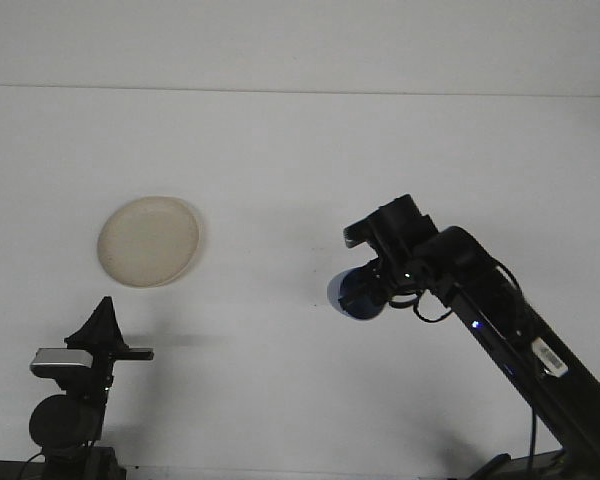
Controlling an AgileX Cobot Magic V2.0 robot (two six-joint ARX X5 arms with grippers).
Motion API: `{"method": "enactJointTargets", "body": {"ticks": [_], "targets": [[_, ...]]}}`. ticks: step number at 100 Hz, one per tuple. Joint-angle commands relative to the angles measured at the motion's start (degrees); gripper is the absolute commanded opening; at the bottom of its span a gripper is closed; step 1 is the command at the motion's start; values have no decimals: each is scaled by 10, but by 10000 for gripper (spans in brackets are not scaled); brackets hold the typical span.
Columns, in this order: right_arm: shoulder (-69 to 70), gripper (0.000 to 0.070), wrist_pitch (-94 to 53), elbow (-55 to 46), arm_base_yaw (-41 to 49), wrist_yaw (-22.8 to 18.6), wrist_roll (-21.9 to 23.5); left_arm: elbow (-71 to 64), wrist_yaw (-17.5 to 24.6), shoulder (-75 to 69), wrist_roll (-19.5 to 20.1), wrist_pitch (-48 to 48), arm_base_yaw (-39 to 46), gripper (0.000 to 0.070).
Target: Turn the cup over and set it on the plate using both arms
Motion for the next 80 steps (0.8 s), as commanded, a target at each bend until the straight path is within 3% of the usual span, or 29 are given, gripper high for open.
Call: {"method": "enactJointTargets", "body": {"ticks": [1,44,80], "targets": [[34,6,-12,35,14,0,-25,-12,-1,-1,-1,8,1,11],[147,6,-63,80,67,1,-67,-12,-1,-1,-1,8,1,11],[183,6,-58,80,78,1,-67,-12,-1,-1,-1,8,1,11]]}}
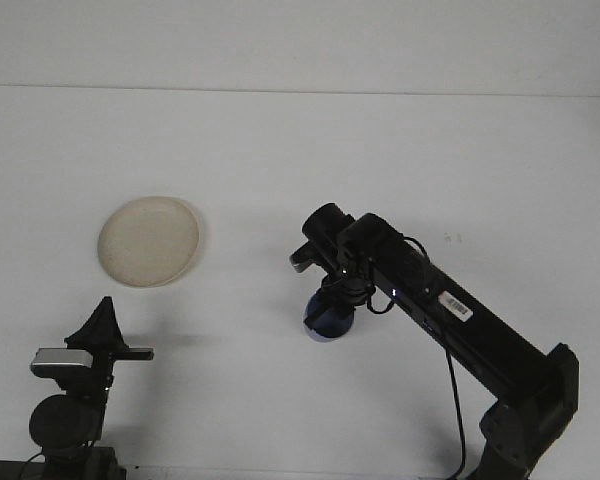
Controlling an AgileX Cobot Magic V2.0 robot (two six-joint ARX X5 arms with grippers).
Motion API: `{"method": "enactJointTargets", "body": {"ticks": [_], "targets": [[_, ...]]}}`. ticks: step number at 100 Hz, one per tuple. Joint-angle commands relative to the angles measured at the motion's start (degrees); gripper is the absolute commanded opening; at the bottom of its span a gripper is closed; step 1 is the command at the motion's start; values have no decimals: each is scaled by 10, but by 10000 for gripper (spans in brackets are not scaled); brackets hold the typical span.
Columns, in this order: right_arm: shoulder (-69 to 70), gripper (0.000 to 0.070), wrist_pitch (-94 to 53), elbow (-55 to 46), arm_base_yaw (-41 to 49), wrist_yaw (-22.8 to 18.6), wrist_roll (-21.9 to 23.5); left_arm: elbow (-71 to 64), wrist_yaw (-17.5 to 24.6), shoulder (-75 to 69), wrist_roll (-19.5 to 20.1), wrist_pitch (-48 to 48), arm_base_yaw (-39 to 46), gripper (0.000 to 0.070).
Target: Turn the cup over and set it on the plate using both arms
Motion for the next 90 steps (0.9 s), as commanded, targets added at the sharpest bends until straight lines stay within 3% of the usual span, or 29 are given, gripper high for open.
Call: {"method": "enactJointTargets", "body": {"ticks": [1,57,83,90], "targets": [[25,6,1,14,9,0,-7,-12,-1,-1,-1,8,1,11],[60,17,1,13,32,2,-13,-12,-1,-1,-1,8,1,11],[60,188,4,13,36,2,-18,-12,-1,-1,-1,8,1,11],[60,267,4,13,36,2,-17,-12,-1,-1,-1,8,1,11]]}}
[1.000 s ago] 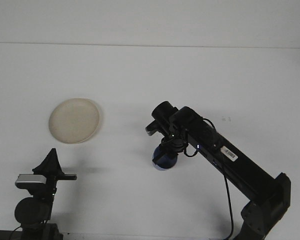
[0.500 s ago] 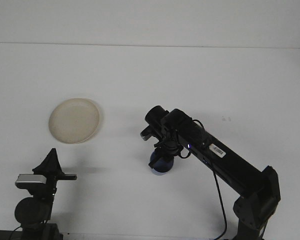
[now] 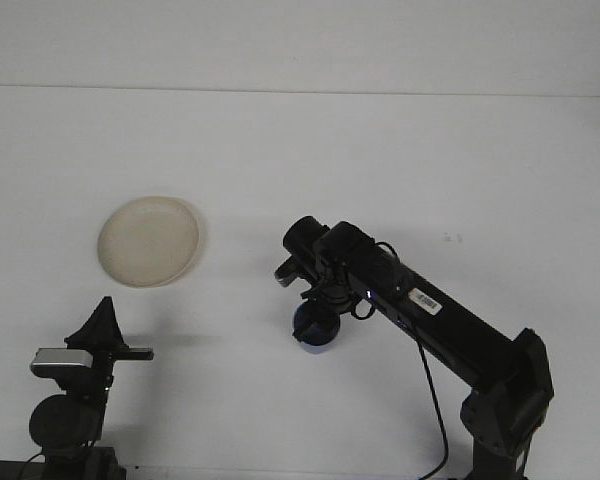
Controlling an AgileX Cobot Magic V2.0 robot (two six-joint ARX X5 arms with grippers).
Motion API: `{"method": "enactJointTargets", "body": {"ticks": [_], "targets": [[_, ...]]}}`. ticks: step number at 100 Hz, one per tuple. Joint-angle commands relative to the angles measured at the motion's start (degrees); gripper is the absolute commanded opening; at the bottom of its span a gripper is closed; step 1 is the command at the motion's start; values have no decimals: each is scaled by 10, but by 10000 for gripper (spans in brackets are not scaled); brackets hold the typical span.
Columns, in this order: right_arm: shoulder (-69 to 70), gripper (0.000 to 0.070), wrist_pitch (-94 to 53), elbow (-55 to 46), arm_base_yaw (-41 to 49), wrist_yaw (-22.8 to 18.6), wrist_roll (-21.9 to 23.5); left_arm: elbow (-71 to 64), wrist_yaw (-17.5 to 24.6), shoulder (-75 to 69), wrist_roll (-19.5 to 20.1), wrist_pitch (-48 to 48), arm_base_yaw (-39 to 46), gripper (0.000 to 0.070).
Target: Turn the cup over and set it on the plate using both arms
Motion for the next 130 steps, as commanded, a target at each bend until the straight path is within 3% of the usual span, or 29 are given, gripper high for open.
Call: {"method": "enactJointTargets", "body": {"ticks": [1,12,17,74,130], "targets": [[15,281,1,13,6,1,-7,-12,-1,-1,-1,7,1,11],[15,464,-2,14,6,1,-6,-12,-1,-1,-1,7,1,11],[15,512,-5,14,6,1,-5,-12,-1,-1,-1,7,1,11],[-33,512,-33,81,-21,3,-17,-12,-1,-1,-1,7,1,11],[-160,512,-34,79,-262,1,-23,-12,-1,-1,-1,7,1,11]]}}
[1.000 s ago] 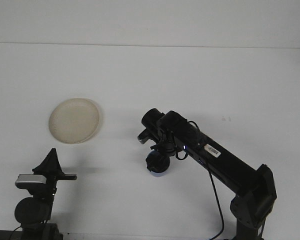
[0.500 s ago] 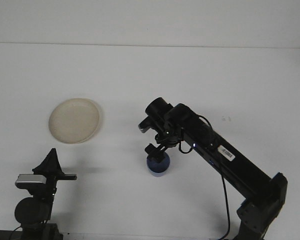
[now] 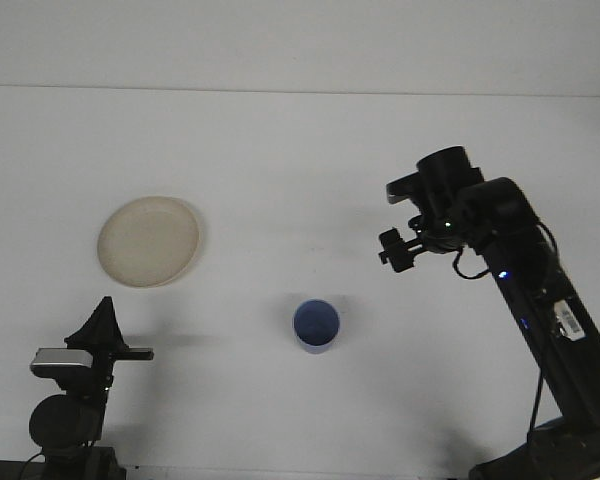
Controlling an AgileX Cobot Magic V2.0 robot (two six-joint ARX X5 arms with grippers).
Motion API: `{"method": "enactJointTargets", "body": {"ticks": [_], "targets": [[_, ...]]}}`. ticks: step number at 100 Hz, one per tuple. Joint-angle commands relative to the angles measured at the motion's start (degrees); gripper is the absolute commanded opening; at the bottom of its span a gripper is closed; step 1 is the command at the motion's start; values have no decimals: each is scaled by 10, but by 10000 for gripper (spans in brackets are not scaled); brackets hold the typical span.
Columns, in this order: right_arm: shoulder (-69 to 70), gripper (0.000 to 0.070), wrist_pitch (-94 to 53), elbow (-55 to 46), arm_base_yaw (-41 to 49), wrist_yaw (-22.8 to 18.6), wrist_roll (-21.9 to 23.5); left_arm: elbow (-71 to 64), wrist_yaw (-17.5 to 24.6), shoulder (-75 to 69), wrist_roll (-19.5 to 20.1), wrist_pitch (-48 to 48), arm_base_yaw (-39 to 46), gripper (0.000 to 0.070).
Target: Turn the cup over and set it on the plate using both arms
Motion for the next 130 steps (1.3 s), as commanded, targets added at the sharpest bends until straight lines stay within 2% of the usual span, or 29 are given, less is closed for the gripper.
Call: {"method": "enactJointTargets", "body": {"ticks": [1,25,44,69,90,130], "targets": [[-13,512,-16,12,-22,0,-8,-12,-1,-1,-1,8,1,11],[-97,512,13,-11,-100,-1,-8,-12,-1,-1,-1,8,1,11],[-180,512,68,-81,-132,0,-5,-12,-1,-1,-1,8,1,11],[-317,512,198,-247,-138,13,7,-12,-1,-1,-1,8,1,11],[-440,512,318,-397,-137,14,50,-12,-1,-1,-1,8,1,11],[-607,512,516,-603,-137,13,42,-12,-1,-1,-1,8,1,11]]}}
